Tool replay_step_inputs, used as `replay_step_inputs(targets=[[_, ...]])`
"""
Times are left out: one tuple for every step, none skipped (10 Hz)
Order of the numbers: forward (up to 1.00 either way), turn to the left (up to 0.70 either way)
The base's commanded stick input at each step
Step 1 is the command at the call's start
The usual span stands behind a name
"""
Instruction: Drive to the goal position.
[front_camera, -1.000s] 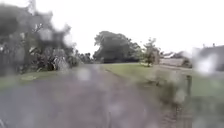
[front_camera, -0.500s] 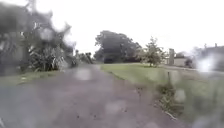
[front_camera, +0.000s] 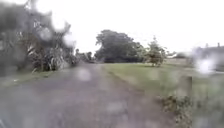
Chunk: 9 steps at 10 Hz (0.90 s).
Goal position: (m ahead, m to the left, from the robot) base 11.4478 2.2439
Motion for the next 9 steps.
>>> replay_step_inputs(targets=[[1.0,0.18],[1.0,0.04],[1.0,0.0],[1.0,0.0],[1.0,0.0],[1.0,0.0],[1.0,0.0],[1.0,0.0],[1.0,0.0]])
